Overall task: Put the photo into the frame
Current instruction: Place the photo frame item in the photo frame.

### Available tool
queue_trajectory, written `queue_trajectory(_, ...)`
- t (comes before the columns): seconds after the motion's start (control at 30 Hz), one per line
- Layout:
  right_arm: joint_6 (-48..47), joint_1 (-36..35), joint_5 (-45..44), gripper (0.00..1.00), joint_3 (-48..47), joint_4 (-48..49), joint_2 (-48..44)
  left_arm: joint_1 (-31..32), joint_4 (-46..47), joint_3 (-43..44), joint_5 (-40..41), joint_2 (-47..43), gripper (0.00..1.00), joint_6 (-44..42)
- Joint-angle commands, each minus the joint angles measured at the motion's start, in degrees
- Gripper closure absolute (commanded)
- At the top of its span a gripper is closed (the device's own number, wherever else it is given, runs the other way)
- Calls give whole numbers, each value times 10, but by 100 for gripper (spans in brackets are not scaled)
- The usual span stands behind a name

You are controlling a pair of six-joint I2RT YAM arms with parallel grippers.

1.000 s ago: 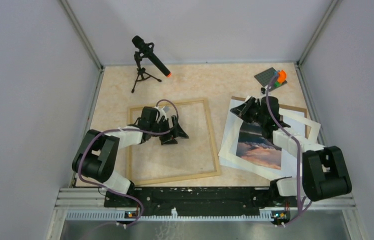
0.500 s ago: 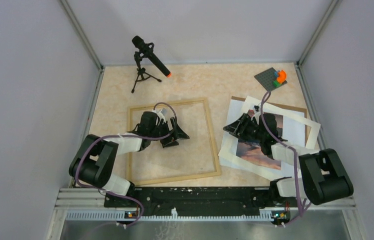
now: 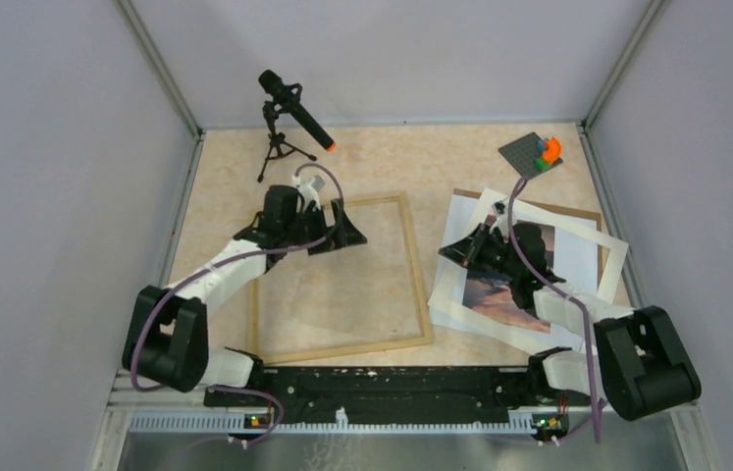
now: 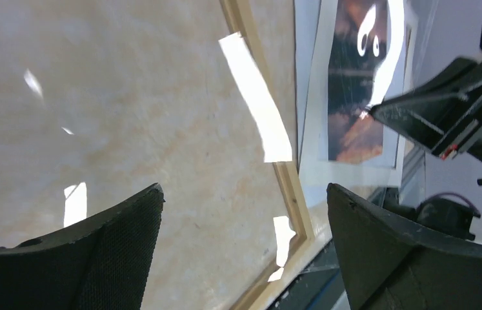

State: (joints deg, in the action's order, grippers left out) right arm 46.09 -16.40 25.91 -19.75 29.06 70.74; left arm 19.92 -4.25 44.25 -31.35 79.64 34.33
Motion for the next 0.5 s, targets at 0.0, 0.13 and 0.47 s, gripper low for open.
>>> queue_trajectory(0.0, -59, 36, 126, 100, -48, -4, -72, -93, -69, 43, 5, -87, 2, -84)
queue_trajectory(0.13, -73, 43, 178, 100, -81, -66, -131, -176, -3, 23, -89, -107, 2, -50)
queue_trajectory(0.47, -19, 48, 268, 100, -159, -142, -178, -220, 156, -36, -236, -37, 1, 46)
